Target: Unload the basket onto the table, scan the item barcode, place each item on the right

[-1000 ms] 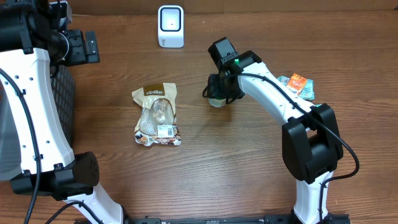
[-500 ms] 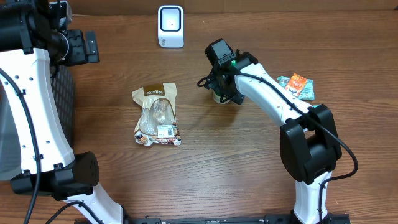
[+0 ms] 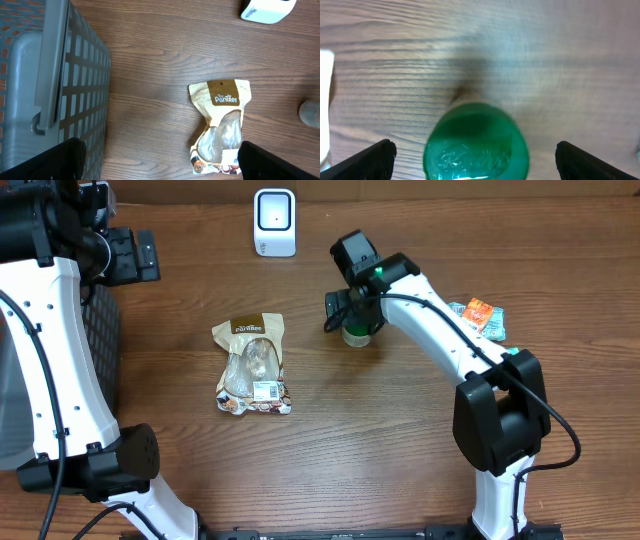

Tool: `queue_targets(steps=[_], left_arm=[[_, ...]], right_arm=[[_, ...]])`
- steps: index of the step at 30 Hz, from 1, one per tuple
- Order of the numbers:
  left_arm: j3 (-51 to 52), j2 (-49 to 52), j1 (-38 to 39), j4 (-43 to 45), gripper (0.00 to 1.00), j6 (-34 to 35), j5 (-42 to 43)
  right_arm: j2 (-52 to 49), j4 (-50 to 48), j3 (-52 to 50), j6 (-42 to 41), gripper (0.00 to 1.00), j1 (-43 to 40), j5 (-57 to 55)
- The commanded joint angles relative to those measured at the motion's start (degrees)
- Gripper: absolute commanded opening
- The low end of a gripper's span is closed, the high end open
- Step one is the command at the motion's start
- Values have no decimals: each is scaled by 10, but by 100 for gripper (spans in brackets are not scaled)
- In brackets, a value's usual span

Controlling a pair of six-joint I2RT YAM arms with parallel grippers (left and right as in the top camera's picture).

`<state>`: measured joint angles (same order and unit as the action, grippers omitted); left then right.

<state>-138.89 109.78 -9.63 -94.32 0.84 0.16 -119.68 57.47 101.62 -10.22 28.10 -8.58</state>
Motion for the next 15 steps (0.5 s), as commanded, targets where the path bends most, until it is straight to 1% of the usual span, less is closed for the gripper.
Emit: queue_targets(steps=[1, 4, 6, 15], left_arm=[[0, 1, -1, 1, 100, -10, -4], [0, 1, -1, 1, 99, -10, -4], [0, 1, -1, 1, 100, -10, -4], [0, 1, -1, 1, 100, -10, -4]], right_arm=[[7, -1, 15, 192, 100, -4, -1], [7, -2, 11, 263, 100, -5, 29], [3, -6, 11, 285, 100, -5, 38], [-17, -29, 8, 285, 100, -13, 42]])
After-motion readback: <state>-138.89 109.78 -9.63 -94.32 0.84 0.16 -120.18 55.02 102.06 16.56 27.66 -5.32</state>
